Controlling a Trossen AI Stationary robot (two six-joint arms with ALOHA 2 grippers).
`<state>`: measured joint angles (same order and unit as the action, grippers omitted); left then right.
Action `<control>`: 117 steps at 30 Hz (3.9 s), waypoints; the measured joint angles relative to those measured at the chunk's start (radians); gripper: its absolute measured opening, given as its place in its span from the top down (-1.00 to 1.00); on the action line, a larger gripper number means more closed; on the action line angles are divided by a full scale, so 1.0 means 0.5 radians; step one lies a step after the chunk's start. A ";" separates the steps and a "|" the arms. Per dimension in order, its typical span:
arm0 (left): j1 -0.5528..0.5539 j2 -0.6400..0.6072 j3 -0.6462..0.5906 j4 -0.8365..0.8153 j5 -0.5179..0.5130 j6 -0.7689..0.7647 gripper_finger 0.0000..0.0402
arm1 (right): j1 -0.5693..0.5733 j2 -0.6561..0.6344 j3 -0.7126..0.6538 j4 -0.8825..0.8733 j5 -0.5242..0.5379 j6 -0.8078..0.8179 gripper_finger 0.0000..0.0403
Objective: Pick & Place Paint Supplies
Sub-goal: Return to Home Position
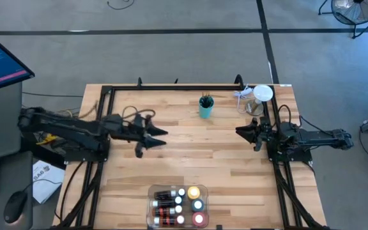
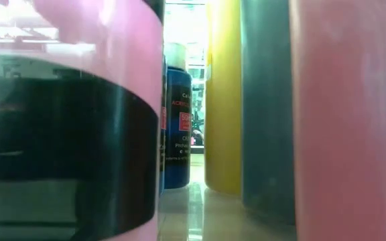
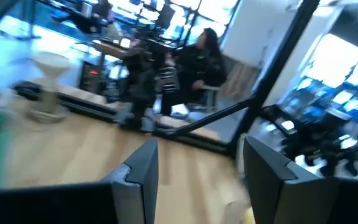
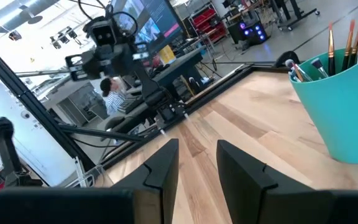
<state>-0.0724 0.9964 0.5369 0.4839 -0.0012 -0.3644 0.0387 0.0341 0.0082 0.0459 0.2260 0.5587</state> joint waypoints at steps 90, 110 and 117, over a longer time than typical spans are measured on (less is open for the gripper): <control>0.091 -1.979 -1.047 -0.916 0.084 0.181 0.30 | -0.001 0.001 0.000 -0.002 -0.001 0.000 0.49; 0.091 -1.978 -1.047 -0.868 0.076 0.181 0.30 | -0.001 0.001 0.000 -0.002 -0.001 0.000 0.49; 0.091 -1.978 -1.047 -0.859 0.076 0.181 0.30 | -0.001 0.001 0.000 -0.002 -0.001 0.000 0.49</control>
<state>-0.0269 0.0074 0.0135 0.0542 0.0370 -0.2737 0.0384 0.0345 0.0082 0.0448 0.2256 0.5587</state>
